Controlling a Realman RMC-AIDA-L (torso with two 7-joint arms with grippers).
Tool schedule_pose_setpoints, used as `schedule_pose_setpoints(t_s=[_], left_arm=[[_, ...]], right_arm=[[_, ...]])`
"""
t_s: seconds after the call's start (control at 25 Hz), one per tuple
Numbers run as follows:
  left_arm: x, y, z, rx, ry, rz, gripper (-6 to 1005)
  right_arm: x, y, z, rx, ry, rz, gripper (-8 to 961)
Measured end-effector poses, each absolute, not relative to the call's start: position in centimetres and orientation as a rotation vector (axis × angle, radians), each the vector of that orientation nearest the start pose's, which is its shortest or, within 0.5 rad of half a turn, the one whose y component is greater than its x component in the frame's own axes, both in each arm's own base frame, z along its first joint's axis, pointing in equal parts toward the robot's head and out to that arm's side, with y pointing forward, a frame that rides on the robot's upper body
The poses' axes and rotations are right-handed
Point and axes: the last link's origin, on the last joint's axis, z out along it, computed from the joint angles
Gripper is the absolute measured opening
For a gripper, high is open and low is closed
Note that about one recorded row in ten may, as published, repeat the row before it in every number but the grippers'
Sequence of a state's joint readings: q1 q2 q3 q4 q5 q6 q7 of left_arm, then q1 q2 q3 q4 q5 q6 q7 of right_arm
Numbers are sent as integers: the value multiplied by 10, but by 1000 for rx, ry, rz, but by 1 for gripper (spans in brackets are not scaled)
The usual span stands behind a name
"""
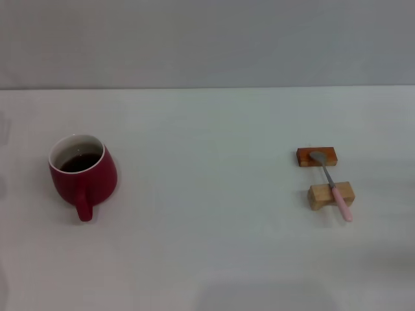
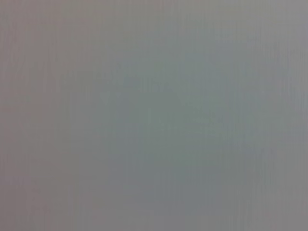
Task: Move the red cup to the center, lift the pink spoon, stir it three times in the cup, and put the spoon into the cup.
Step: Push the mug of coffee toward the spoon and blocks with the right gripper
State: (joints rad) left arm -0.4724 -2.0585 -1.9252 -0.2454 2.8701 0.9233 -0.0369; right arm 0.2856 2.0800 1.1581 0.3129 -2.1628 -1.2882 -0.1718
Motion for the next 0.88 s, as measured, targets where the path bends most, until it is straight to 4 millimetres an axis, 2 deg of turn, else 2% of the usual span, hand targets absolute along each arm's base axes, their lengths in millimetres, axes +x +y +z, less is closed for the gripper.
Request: schedule_pose_setpoints(t_s=[0.88], left_arm=[[-374, 367, 79, -1160, -639, -529, 841]], right_arm=[[362, 299, 48, -1113, 470, 553, 624]])
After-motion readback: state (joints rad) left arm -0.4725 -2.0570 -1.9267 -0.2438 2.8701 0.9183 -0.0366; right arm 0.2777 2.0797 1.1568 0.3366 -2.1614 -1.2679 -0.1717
